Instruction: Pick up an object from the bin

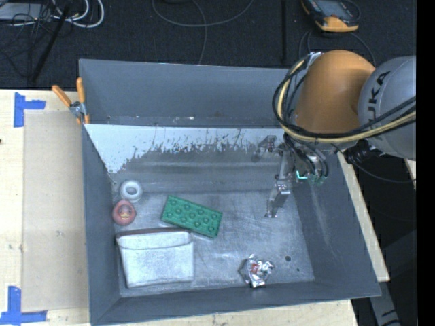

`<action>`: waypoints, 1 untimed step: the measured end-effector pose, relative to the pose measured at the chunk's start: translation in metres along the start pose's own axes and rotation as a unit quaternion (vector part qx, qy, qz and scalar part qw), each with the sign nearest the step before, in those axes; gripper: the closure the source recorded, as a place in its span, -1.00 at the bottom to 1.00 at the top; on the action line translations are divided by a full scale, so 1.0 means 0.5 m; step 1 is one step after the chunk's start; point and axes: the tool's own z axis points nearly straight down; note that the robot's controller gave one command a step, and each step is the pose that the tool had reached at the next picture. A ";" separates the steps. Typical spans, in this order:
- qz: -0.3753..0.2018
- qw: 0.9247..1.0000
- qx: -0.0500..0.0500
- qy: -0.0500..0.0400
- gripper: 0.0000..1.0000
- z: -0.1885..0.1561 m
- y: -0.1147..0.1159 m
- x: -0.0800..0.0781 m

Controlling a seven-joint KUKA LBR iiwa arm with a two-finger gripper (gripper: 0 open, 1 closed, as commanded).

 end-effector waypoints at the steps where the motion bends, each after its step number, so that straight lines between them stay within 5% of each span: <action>1: -0.149 0.989 0.000 0.000 -1.00 0.206 0.159 0.053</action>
Offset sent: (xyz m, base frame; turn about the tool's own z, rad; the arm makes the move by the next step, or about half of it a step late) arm -0.0250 0.0770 -0.0996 -0.2983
